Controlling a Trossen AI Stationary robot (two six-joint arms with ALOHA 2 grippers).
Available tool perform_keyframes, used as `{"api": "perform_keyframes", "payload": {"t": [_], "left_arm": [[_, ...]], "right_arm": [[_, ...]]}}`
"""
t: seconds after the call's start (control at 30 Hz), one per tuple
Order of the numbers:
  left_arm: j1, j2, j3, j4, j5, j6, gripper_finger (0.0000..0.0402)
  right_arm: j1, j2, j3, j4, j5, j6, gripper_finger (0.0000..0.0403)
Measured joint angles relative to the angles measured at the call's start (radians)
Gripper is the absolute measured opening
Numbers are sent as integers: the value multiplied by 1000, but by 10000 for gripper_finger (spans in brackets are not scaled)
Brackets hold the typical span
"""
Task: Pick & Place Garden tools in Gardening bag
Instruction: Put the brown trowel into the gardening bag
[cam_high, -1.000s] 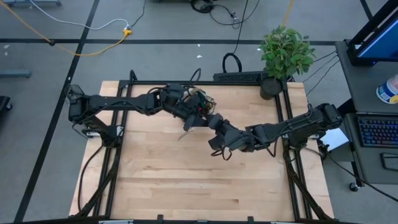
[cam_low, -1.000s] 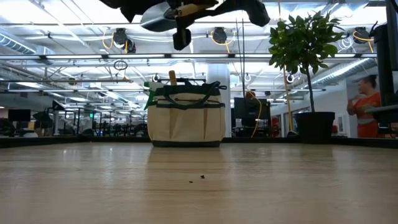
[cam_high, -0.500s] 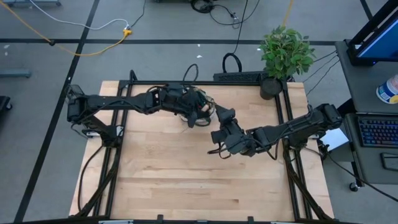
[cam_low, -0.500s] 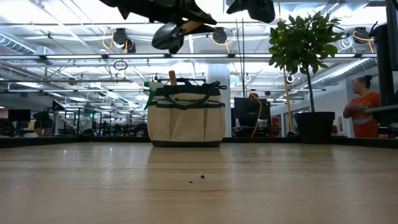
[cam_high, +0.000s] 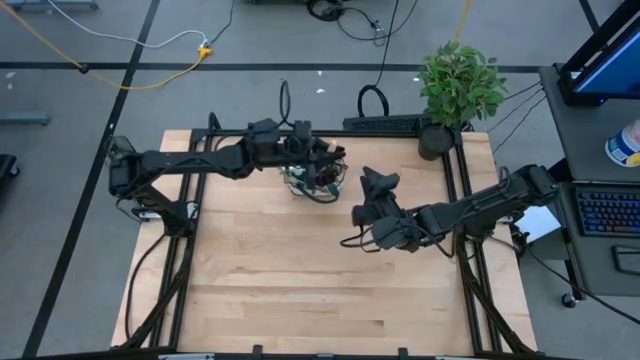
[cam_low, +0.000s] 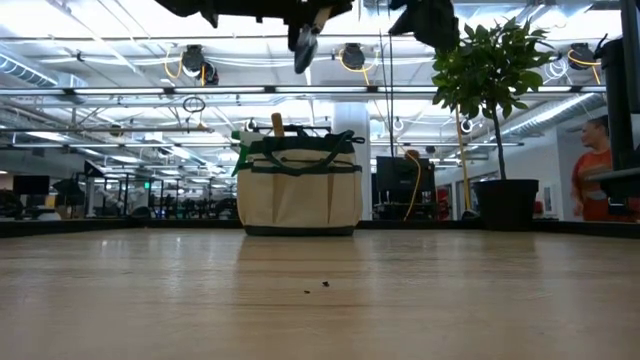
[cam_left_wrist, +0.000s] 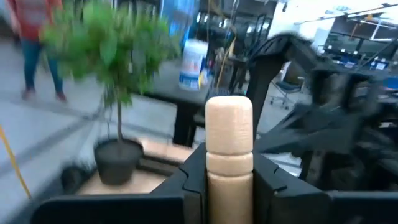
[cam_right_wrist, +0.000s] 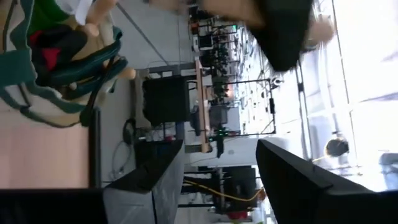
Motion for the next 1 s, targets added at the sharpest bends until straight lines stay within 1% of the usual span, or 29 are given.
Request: {"api": "perform_keyframes", "payload": {"t": [0.17, 0.27, 0.4, 0.47, 0.63, 0.7, 0.83, 1.0], "left_arm": [[3, -3, 0, 42, -1, 95, 58], [6, -2, 0, 44, -17, 132, 58], [15, 29, 0, 86, -24, 146, 58], [16, 62, 0, 141, -19, 145, 58], [27, 147, 0, 259, -17, 152, 58], [37, 171, 0, 273, -15, 161, 58], [65, 217, 0, 286, -22, 175, 58], [95, 299, 0, 390, -29, 170, 58]], "right_arm": [[-1, -78, -84, 4, -8, 166, 189], [-1, -136, -135, 3, -72, 322, 186], [-2, -231, -202, 4, -257, 580, 181], [-12, -272, -236, 10, -360, 700, 177], [-22, -368, -320, -5, -539, 959, 172], [-22, -399, -346, -28, -605, 1043, 171], [-21, -440, -387, -86, -688, 1121, 171], [-19, -457, -395, -137, -695, 1138, 173]]}}
